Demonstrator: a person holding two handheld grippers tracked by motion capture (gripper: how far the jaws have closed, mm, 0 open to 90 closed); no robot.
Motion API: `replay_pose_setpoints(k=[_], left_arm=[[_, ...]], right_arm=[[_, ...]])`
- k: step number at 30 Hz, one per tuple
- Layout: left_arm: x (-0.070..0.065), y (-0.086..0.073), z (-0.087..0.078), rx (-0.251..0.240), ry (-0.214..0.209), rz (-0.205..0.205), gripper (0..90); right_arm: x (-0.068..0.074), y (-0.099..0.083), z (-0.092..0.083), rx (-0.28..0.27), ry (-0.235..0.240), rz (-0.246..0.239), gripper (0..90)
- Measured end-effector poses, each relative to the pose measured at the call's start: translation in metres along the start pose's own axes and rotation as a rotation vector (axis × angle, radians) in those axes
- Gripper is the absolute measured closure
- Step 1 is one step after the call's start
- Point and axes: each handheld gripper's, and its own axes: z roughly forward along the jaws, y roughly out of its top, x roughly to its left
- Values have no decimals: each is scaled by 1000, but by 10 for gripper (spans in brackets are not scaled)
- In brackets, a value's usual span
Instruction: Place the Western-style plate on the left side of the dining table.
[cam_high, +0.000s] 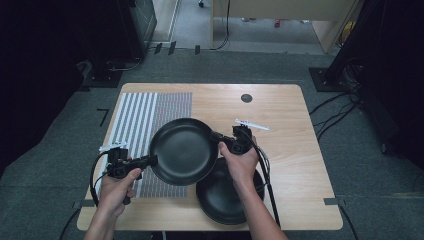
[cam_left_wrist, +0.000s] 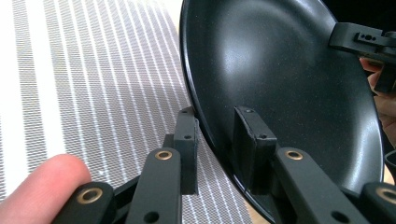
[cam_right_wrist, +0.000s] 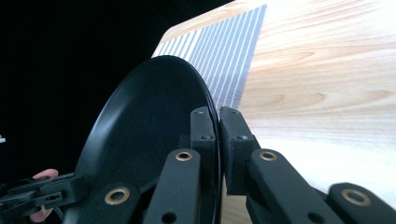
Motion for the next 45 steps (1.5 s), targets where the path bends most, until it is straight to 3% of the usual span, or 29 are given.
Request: replay_pose_setpoints(k=[21,28,45], left_arm=[[45,11,-15,-59,51,-99,722],[56,12,-13,-67,65,-125,722],[86,17,-4,-109,134,-194,723]], right_arm=[[26,24,65,58,28,-37,851],[27,27,83,69,29,-50,850],[23,32,132,119,24,-22,848]])
